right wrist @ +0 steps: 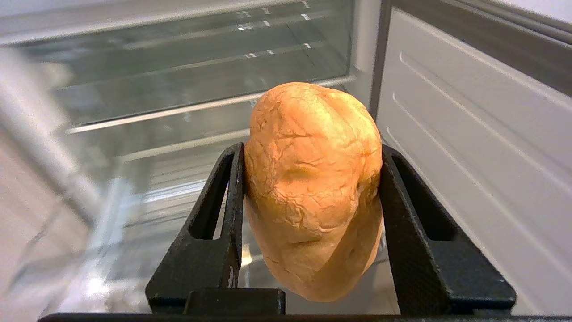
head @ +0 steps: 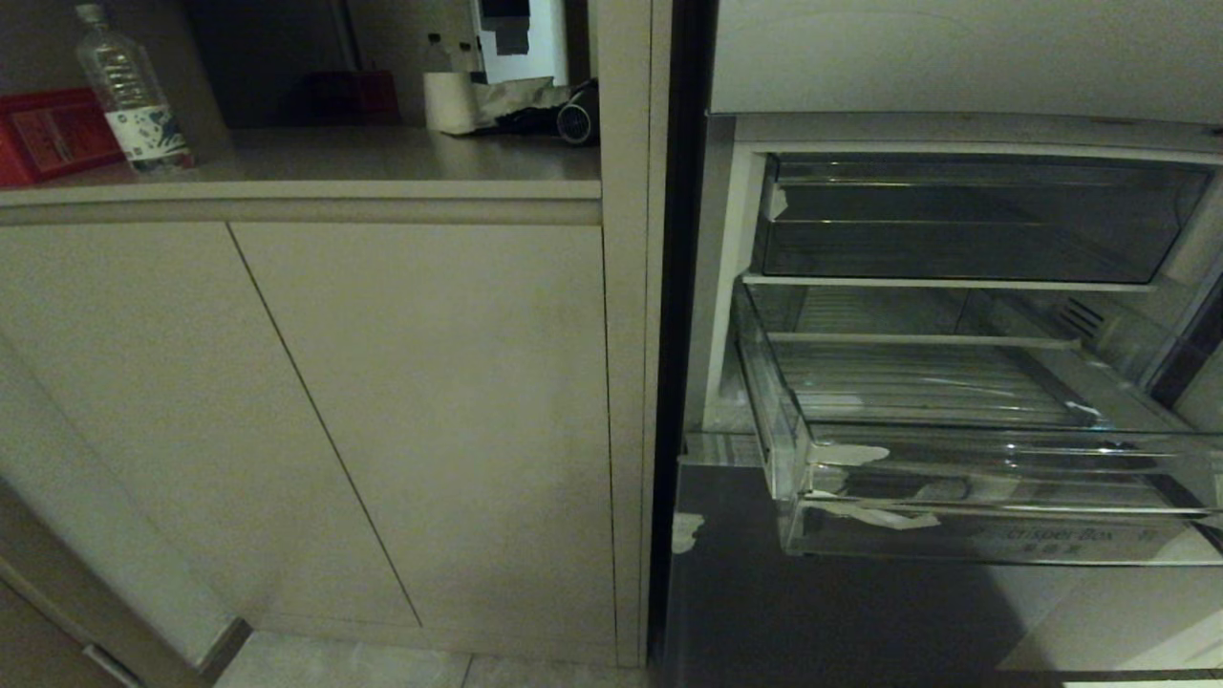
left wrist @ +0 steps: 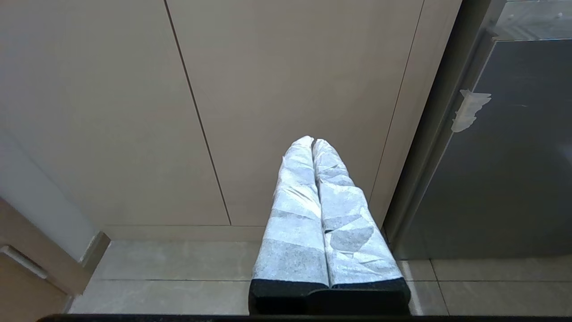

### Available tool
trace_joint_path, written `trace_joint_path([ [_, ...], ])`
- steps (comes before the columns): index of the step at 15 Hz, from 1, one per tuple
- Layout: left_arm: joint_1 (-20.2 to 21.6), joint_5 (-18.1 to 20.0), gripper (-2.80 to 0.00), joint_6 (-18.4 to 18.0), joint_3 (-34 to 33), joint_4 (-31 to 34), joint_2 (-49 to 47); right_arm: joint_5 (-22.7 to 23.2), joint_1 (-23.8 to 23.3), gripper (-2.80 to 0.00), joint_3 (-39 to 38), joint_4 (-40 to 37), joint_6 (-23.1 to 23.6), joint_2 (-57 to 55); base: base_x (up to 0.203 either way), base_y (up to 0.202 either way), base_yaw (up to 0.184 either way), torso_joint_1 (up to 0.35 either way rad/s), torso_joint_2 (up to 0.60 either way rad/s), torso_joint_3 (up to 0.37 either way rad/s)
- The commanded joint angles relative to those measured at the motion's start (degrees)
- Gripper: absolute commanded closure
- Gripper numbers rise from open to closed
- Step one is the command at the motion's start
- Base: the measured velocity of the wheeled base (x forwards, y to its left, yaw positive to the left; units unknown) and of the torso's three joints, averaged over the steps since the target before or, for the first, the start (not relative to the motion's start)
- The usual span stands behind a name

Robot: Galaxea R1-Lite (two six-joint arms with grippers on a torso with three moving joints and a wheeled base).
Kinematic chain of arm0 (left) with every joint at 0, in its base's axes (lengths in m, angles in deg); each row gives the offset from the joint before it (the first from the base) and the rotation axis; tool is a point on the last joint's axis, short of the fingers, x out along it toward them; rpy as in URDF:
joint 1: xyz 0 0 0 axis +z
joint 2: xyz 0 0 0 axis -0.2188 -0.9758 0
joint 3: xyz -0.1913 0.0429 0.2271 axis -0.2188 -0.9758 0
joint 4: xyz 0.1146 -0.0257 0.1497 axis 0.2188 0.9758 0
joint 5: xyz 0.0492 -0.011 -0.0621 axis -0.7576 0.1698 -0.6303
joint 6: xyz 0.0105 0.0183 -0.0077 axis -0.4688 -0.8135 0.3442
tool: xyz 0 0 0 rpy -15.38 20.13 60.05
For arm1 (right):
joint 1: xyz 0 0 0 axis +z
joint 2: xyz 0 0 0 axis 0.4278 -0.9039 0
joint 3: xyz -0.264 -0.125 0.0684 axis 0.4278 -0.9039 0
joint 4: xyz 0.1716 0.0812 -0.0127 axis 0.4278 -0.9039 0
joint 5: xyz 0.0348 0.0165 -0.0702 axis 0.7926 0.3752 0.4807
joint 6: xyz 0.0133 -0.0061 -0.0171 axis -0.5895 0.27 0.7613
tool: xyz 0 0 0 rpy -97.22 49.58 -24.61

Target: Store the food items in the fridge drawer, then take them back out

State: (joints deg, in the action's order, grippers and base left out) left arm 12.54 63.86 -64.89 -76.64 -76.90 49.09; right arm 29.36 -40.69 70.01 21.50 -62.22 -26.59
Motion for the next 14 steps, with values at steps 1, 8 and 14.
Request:
trace_joint_path([
  [1, 0.0, 0.1, 0.0, -0.1, 0.0, 0.0, -0.1, -0.4, 3.4, 0.0, -6.6, -0.2, 0.0, 15.8, 0.0, 0.0, 0.0, 0.0, 0.0, 0.0],
  [8, 0.0, 0.0, 0.0, 0.0, 0.0, 0.0, -0.1, -8.1, 9.3, 0.0, -26.8, 11.1, 3.2, 23.8, 0.0, 0.0, 0.0, 0.0, 0.0, 0.0],
  [14, 0.0, 0.0, 0.0, 0.0, 0.0, 0.0, -0.1, -8.0, 11.9, 0.0, -33.7, 22.3, 13.2, 24.2, 0.003, -0.001, -0.006, 0.001, 0.0, 0.0],
])
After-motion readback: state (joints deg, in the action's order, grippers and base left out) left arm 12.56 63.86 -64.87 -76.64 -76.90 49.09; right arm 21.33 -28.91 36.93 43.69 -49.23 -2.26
